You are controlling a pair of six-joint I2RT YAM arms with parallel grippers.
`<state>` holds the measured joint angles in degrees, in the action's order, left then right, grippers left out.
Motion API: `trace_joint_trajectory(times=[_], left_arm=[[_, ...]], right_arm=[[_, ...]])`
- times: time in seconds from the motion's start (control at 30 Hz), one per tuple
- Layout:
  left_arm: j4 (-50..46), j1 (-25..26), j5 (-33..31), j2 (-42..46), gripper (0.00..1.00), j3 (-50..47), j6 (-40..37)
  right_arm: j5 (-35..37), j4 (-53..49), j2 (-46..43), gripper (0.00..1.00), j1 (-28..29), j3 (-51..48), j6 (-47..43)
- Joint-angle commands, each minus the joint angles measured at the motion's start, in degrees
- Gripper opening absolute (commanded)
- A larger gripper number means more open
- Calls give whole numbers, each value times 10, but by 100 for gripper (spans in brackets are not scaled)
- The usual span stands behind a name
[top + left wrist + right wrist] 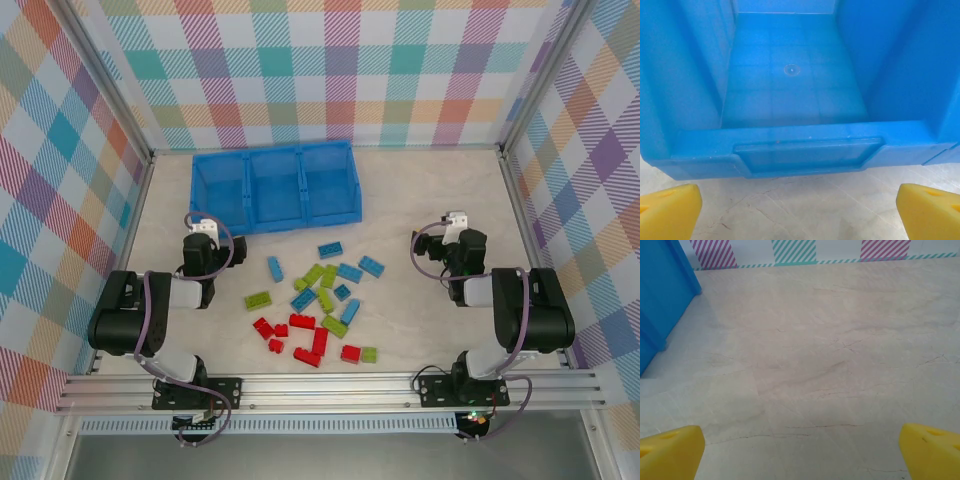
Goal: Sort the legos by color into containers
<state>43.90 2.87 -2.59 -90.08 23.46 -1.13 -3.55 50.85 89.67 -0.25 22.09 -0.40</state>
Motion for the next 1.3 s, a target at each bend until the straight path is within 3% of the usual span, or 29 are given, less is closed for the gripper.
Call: trace_joint_trajectory(times=[0.0,0.23,0.4,0.6,0.67,0.8,0.93,1.03,1.13,1.27], left_arm=[[17,4,-2,3,100,10,-8],[17,4,-1,3,100,10,-8],[17,3,0,3,100,10,-7],[17,3,0,3,100,10,-7],[17,3,0,3,100,10,-7],[19,3,-1,4,100,9,-7],[-10,12,-32,42,96,8,-6],[-196,19,-68,147,99,56,37],[-345,30,-64,242,100,105,129],[-516,84,38,293,100,179,281]], right_arm=[[-11,4,-7,100,1,5,4],[-8,1,-7,100,1,6,7],[78,58,-12,100,-1,-27,42],[83,43,-16,100,1,-20,41],[94,-9,-63,100,2,-14,40],[145,-282,-210,100,5,47,115],[43,-522,-308,100,15,114,208],[-42,-648,-341,100,50,157,249],[-40,-747,-364,100,119,185,262],[-90,-844,-365,100,187,229,278]])
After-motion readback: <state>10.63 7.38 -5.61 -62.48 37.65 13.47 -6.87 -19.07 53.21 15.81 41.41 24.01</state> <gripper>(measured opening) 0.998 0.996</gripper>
